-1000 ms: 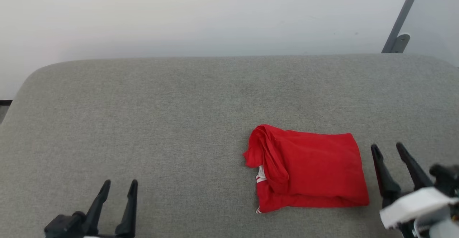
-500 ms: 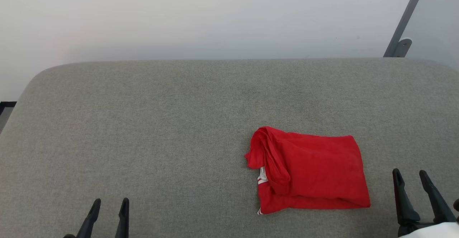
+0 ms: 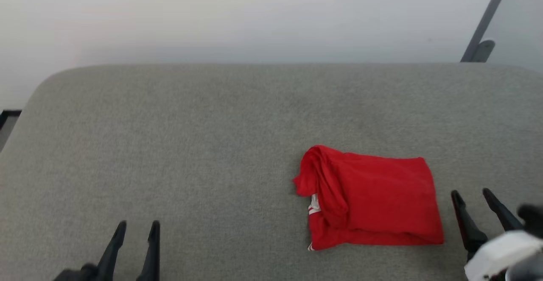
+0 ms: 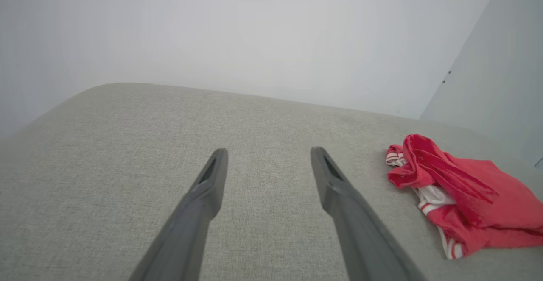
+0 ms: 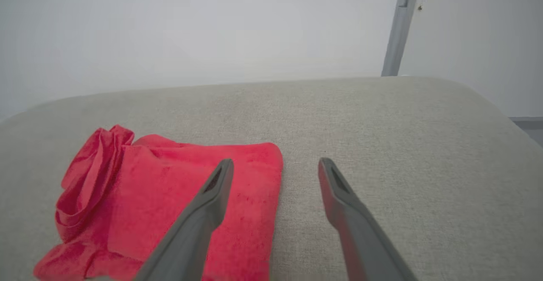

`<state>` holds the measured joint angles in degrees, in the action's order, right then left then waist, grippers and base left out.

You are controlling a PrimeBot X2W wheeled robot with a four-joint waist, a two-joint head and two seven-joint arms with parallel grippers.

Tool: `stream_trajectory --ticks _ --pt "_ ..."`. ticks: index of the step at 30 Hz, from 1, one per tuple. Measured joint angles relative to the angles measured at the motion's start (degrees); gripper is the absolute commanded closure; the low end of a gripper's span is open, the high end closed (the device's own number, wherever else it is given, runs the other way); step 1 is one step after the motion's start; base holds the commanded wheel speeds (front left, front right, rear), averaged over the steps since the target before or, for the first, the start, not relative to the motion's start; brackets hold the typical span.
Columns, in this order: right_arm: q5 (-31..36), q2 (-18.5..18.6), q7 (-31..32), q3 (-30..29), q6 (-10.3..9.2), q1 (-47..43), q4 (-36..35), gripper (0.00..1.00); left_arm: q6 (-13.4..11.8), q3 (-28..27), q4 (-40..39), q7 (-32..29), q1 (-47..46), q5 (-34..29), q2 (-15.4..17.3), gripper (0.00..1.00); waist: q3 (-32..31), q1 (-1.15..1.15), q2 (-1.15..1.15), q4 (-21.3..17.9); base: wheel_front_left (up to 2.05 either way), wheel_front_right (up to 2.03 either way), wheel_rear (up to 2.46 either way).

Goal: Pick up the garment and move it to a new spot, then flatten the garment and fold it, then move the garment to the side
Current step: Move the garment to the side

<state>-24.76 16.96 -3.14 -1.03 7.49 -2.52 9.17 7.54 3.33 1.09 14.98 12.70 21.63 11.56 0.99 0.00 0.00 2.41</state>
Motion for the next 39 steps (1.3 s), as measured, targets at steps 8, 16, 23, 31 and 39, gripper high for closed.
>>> stream_trajectory --ticks 8,16,23,31,39 --pt "-3.0 8.3 25.3 4.6 0.01 8.2 2.1 0.00 0.0 3.8 1.0 0.0 -6.9 1.4 -0.5 0.00 5.9 0.00 0.00 2.6 0.00 0.00 0.00" --pt "-8.0 10.9 42.3 4.5 0.00 11.9 0.3 0.00 0.0 6.3 2.3 0.0 -11.6 2.6 -1.1 0.00 11.1 0.00 0.00 5.2 0.00 0.00 0.00" --pt "-7.9 9.3 48.4 2.6 -0.02 12.9 -1.1 0.61 0.0 8.7 3.1 0.0 -16.1 3.3 -0.6 0.00 15.2 0.00 0.00 7.3 0.00 0.00 0.00" --pt "-7.9 5.6 44.9 0.3 0.05 14.3 -1.6 1.00 0.0 8.4 3.7 0.0 -17.9 3.5 2.1 0.00 17.0 0.00 0.00 5.1 0.00 0.00 0.00" --pt "-6.8 6.7 40.4 -9.4 0.02 14.6 -2.5 1.00 0.0 11.1 2.1 0.0 -21.1 3.6 7.1 0.00 18.6 0.00 0.00 -1.9 0.00 0.00 0.00"
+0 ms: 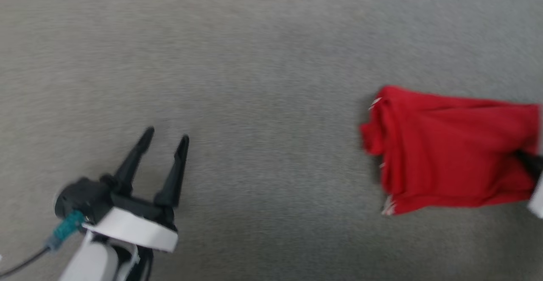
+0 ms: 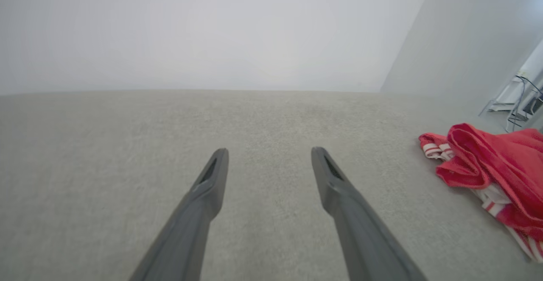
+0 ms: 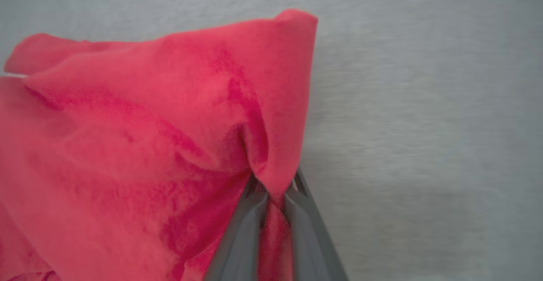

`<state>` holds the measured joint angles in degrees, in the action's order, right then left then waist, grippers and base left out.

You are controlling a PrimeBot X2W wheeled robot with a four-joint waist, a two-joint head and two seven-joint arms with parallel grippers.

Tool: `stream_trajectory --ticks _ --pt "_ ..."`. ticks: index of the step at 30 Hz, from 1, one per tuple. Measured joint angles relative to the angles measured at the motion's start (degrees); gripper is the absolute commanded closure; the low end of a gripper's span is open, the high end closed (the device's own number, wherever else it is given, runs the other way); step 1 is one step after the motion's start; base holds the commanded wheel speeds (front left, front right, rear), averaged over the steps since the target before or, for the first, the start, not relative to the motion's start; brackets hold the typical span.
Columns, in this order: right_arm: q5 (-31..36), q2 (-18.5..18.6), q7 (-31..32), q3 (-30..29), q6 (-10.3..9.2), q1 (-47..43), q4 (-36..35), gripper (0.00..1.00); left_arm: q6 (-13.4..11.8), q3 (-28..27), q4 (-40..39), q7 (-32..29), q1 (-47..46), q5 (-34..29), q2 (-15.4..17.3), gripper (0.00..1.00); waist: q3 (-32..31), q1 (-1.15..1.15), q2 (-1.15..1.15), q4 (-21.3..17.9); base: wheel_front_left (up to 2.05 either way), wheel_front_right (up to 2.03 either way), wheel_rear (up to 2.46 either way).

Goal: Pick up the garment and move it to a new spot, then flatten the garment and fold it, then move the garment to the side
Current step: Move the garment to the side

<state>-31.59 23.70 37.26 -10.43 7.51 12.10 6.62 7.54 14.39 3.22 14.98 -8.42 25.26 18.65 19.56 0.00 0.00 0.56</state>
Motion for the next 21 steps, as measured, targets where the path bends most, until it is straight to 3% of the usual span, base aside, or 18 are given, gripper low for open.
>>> stream_trajectory --ticks 10,21 --pt "4.8 -0.4 -4.2 -18.7 -0.01 3.8 -0.2 1.00 0.0 6.1 -3.3 0.0 -14.1 0.7 9.4 0.00 8.3 0.00 0.00 -7.2 0.00 0.00 0.00" --pt "24.1 -2.4 -16.5 -29.4 -0.01 19.0 7.2 1.00 0.0 9.8 -7.0 0.0 -27.4 2.1 15.8 0.00 18.7 0.00 0.00 -10.9 0.00 0.00 0.00"
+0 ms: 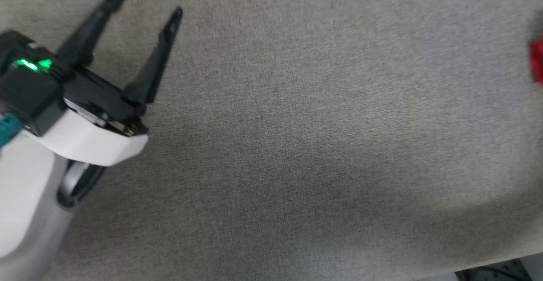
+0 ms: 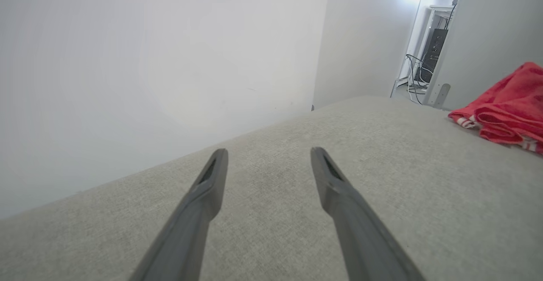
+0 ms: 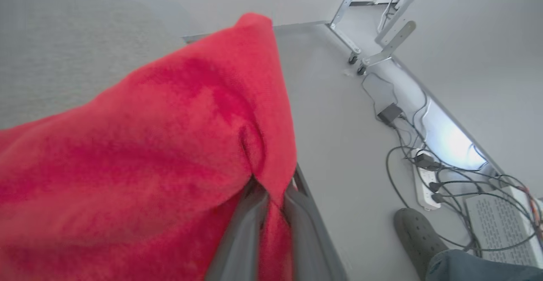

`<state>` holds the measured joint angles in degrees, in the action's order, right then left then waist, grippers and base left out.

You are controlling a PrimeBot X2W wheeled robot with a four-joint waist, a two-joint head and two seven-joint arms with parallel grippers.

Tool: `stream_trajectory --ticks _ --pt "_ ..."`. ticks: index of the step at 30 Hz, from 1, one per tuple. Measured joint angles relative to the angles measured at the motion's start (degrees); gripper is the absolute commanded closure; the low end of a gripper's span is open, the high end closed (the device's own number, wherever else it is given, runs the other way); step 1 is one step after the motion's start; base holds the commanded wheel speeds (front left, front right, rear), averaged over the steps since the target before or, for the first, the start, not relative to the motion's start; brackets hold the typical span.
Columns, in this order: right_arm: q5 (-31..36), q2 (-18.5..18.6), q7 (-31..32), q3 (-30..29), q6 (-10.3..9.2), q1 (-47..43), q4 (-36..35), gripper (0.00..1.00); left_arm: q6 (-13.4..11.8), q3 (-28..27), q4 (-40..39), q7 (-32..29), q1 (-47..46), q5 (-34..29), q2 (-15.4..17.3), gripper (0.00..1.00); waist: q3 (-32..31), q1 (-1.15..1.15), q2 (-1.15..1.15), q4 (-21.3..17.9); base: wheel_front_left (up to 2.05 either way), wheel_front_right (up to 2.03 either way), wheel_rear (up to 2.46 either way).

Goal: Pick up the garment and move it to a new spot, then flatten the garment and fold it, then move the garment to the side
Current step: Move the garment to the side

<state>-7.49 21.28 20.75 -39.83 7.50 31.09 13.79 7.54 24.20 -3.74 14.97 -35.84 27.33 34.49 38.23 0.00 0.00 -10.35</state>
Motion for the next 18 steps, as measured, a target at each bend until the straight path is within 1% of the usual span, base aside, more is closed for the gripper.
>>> stream_trajectory --ticks 4,7,14,15,16,17,18 --pt "6.8 -1.0 -5.2 -3.9 0.00 5.5 3.4 1.00 0.0 -0.1 -1.0 0.0 -2.2 0.4 1.6 0.00 2.8 0.00 0.00 0.1 0.00 0.00 0.00" --pt "9.5 -2.0 -7.4 -5.1 0.00 8.6 6.0 1.00 0.0 -0.5 -1.6 0.0 -2.7 0.4 2.1 0.00 4.1 0.00 0.00 0.5 0.00 0.00 0.00" --pt "15.9 -2.5 -12.4 -7.1 0.00 11.8 10.2 1.00 0.0 -1.2 -2.0 0.0 -2.6 0.4 2.1 0.00 4.4 0.00 0.00 1.7 0.00 0.00 0.00" --pt "16.5 -2.7 -13.0 -7.4 0.00 11.9 10.7 0.78 0.0 -1.3 -1.9 0.0 -2.5 0.4 1.9 0.00 4.2 0.00 0.00 1.8 0.00 0.00 0.00" --pt "17.2 -2.8 -13.5 -7.7 0.00 11.9 11.1 0.51 0.0 -1.4 -1.8 0.0 -2.4 0.4 1.5 0.00 4.0 0.00 0.00 1.9 0.00 0.00 0.00" --pt "17.6 -2.8 -13.9 -7.8 0.00 11.9 11.3 0.00 0.0 -1.5 -1.5 0.0 -2.2 0.3 1.2 0.00 3.6 0.00 0.00 2.0 0.00 0.00 0.00" --pt "17.7 -2.7 -14.5 -7.7 0.00 11.9 11.5 0.00 0.0 -1.7 -1.3 0.0 -2.0 0.3 0.8 0.00 3.2 0.00 0.00 2.1 0.00 0.00 0.00"
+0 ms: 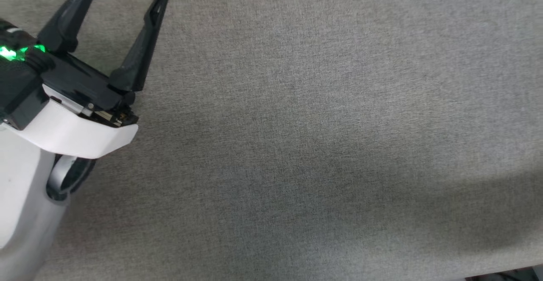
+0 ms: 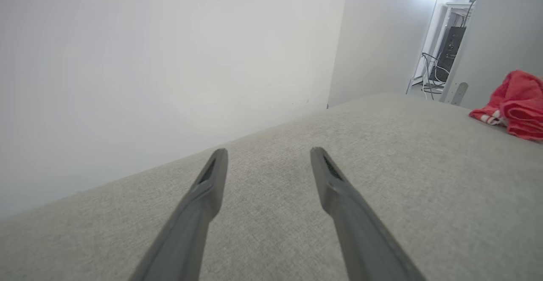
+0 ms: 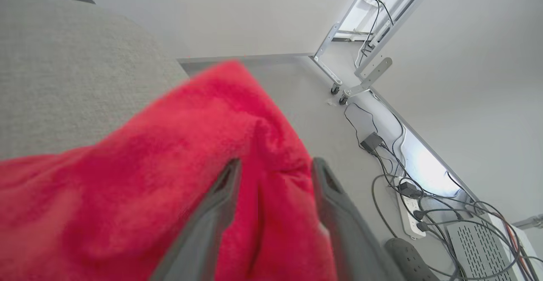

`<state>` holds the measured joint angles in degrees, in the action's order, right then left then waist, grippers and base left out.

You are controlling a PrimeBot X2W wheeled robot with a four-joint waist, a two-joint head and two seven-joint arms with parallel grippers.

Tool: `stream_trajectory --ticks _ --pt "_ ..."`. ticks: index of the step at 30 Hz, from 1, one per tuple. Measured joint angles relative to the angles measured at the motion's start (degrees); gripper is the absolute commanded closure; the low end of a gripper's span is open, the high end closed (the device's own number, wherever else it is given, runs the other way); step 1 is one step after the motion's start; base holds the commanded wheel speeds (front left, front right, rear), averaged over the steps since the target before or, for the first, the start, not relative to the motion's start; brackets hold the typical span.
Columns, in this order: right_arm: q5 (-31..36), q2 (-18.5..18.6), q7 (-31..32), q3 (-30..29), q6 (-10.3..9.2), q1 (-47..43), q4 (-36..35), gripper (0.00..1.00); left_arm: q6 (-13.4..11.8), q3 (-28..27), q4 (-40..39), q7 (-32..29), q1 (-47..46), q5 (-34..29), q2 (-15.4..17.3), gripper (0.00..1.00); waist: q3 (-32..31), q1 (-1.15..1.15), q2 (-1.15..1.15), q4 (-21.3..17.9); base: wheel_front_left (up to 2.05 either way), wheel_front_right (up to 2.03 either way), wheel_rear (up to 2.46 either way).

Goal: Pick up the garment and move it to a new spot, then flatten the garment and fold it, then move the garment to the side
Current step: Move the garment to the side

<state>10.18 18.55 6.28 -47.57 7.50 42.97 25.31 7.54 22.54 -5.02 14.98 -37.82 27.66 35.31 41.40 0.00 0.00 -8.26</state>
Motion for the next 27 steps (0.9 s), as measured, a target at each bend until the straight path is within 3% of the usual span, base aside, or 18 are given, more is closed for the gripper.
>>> stream_trajectory --ticks 7,14,27 --pt "-1.0 0.7 -2.3 8.2 0.01 -2.4 1.3 0.00 0.0 -2.6 3.0 0.0 5.0 0.0 -4.3 0.00 -5.2 0.00 0.00 0.7 0.00 0.00 0.00" --pt "-6.4 1.6 -4.9 21.3 0.00 -8.1 3.4 0.00 0.0 -6.4 6.7 0.0 14.5 -0.1 -8.8 0.00 -13.1 0.00 0.00 1.8 0.00 0.00 0.00" --pt "-16.9 -1.6 -16.0 40.5 0.01 -19.0 6.1 0.00 0.0 -12.1 14.1 0.0 30.3 -0.4 -15.8 0.00 -28.0 0.00 0.00 5.9 0.00 0.00 0.00"
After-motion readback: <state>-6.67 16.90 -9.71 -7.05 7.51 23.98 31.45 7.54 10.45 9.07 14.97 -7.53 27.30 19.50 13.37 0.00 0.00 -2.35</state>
